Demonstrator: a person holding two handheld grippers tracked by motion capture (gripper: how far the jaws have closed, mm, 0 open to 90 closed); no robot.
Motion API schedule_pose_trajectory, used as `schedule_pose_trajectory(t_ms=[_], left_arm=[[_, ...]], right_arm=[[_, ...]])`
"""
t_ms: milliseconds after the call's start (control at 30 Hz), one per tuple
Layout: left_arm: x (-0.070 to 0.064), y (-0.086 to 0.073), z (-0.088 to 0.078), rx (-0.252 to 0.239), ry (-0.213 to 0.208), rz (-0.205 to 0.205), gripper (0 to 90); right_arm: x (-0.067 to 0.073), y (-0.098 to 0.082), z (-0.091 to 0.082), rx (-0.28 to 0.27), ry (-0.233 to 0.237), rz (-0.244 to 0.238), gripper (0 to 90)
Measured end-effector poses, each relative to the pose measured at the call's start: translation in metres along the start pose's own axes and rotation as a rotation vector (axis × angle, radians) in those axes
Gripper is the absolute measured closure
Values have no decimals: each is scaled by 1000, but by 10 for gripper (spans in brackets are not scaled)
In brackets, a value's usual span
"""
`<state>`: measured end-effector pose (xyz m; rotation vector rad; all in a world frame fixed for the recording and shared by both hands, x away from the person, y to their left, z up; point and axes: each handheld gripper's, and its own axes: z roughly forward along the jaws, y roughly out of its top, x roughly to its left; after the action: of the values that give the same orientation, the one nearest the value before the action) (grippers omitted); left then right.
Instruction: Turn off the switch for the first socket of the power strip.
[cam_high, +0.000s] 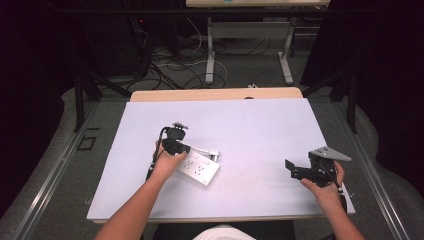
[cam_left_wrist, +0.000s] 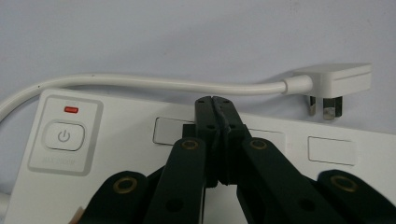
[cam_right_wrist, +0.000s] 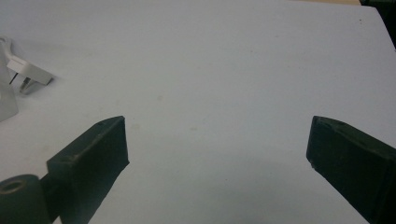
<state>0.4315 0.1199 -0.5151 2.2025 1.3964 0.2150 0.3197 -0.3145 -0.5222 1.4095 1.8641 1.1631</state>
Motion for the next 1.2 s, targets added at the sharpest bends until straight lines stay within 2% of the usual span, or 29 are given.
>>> schedule_pose_trajectory(t_ms=[533, 633, 667, 700, 800, 833, 933, 1133, 1200], left_arm=[[-7, 5, -14, -46, -19, 15, 899], [-8, 5, -18, -49, -22, 23, 898], [-9, 6, -19, -56, -27, 26, 897], [-10, 6, -20, -56, -26, 15, 898], [-12, 8, -25, -67, -35, 38, 896], [-13, 8, -26, -71, -33, 31, 895], [-15, 9, -30, -78, -38, 46, 892], [-18, 10, -37, -107, -48, 35, 878], [-17, 11, -39, -108, -52, 43, 870]], right_arm=[[0, 0, 0, 7, 3, 3, 51], [0, 0, 1, 2, 0, 3, 51], [1, 0, 2, -16, -6, 8, 51], [2, -1, 3, -16, -7, 17, 51], [-1, 0, 1, 6, -2, 5, 52], [-1, 0, 1, 3, -2, 7, 52], [0, 0, 1, -7, -8, 7, 52], [-1, 0, 1, 0, -2, 4, 52], [-1, 0, 1, 0, -1, 3, 52]])
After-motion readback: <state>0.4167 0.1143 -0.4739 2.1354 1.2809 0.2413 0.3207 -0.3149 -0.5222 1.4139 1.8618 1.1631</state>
